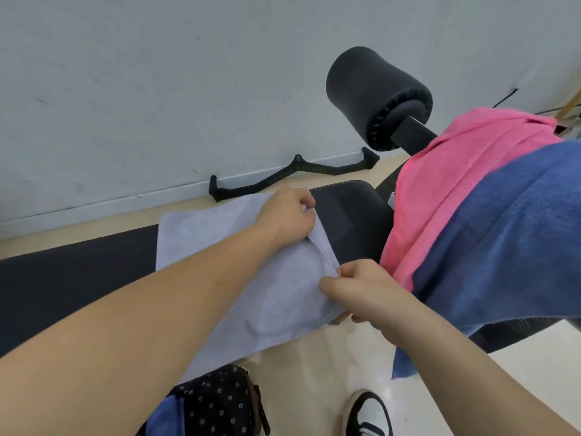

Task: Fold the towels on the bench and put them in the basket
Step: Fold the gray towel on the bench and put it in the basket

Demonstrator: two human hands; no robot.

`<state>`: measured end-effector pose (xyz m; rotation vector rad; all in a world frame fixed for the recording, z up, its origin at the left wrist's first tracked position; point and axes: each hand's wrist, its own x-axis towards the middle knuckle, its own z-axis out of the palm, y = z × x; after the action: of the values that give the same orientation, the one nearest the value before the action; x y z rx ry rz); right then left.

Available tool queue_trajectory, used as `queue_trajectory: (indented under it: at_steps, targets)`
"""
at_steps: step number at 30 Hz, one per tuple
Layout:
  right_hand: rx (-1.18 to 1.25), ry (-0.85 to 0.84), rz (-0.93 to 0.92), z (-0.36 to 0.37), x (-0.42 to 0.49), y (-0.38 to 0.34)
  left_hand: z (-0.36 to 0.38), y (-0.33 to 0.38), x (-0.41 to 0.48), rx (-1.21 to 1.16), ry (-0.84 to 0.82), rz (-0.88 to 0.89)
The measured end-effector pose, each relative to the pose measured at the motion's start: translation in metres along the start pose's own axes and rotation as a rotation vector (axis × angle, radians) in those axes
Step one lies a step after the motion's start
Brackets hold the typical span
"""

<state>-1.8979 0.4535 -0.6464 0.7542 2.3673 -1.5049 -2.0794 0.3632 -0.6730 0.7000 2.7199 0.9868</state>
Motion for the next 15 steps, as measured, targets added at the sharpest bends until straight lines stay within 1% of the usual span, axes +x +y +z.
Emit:
queue_trajectory:
  at_steps: [1, 3, 5, 6, 8, 10, 11, 13, 15]
  targets:
    - [-0.015, 0.029, -0.017, 0.000, 0.001, 0.002, 0.001, -0.001, 0.000, -0.037, 0.019, -0.005]
    - [-0.120, 0.085, -0.063, 0.000, 0.005, 0.007, 0.000, -0.001, 0.001, -0.112, 0.047, -0.021]
    - [-0.220, 0.131, -0.092, 0.000, 0.005, 0.009, -0.004, 0.003, 0.003, -0.200, 0.075, -0.077]
    - [-0.222, 0.139, -0.101, 0.000, 0.004, 0.009, -0.007, 0.005, 0.004, -0.251, 0.109, -0.111]
    - [-0.150, 0.131, -0.098, -0.003, 0.001, 0.010, -0.011, 0.011, 0.007, -0.348, 0.206, -0.147]
    - [-0.137, 0.110, -0.072, -0.007, -0.001, 0.010, -0.012, 0.019, 0.007, -0.371, 0.257, -0.118]
    - [-0.158, 0.095, -0.058, -0.009, -0.001, 0.012, -0.010, 0.023, 0.004, -0.357, 0.247, -0.091]
    - [-0.187, 0.035, -0.010, -0.012, -0.002, 0.014, -0.001, 0.026, 0.001, -0.317, 0.164, -0.063]
    - [-0.181, -0.087, 0.057, -0.014, -0.004, 0.016, 0.006, 0.026, -0.001, -0.277, 0.047, -0.081]
